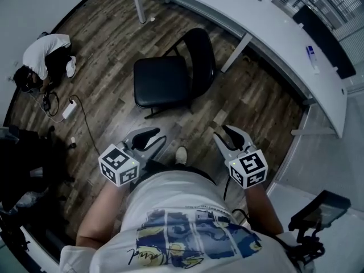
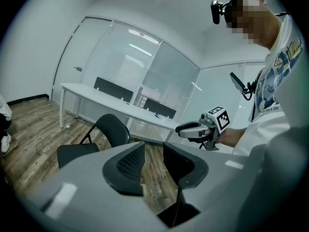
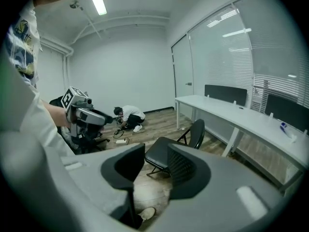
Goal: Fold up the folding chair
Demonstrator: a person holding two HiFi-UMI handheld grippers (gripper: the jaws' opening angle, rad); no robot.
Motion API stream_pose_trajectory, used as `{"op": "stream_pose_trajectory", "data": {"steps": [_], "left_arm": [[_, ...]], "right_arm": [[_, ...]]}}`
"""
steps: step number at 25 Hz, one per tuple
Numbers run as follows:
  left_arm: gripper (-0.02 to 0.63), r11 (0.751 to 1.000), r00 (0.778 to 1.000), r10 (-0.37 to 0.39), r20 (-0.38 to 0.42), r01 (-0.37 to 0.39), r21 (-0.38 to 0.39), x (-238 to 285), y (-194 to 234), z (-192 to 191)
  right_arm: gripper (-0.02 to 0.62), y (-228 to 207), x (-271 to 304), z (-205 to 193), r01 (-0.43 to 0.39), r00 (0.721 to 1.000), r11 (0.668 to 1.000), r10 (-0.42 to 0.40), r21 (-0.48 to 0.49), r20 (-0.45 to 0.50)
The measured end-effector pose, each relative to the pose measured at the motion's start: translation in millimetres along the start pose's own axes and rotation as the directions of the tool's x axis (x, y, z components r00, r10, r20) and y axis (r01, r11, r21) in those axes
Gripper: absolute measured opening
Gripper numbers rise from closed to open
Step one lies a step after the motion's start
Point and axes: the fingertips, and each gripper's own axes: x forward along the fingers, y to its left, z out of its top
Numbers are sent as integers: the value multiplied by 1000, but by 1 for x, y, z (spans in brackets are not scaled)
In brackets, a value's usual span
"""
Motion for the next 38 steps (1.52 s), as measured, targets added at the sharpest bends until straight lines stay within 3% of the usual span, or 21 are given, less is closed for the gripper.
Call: {"op": "stream_pose_trajectory", "data": {"steps": [8, 17, 26, 31, 38], "left_arm": [[133, 988, 992, 124, -4, -124, -92, -1, 34, -10], [166, 972, 989, 146, 4, -142, -186, -12, 105, -13], [196, 974, 993, 115, -18, -117, -196, -9, 185, -16], [212, 964, 997, 74, -37, -81, -252, -1, 221, -29], [230, 946, 989, 118, -86, -138, -295, 25, 273, -47]], "right_arm": [[141, -37, 42, -3, -49, 998, 999, 50, 22, -39], [143, -58, 103, 0, -5, 990, 999, 10, 34, -139], [143, -96, 164, -15, 97, 962, 992, -72, 80, -263], [143, -136, 186, -25, 193, 940, 973, -146, 128, -310], [146, -209, 237, -22, 270, 925, 945, -200, 186, -324]]}}
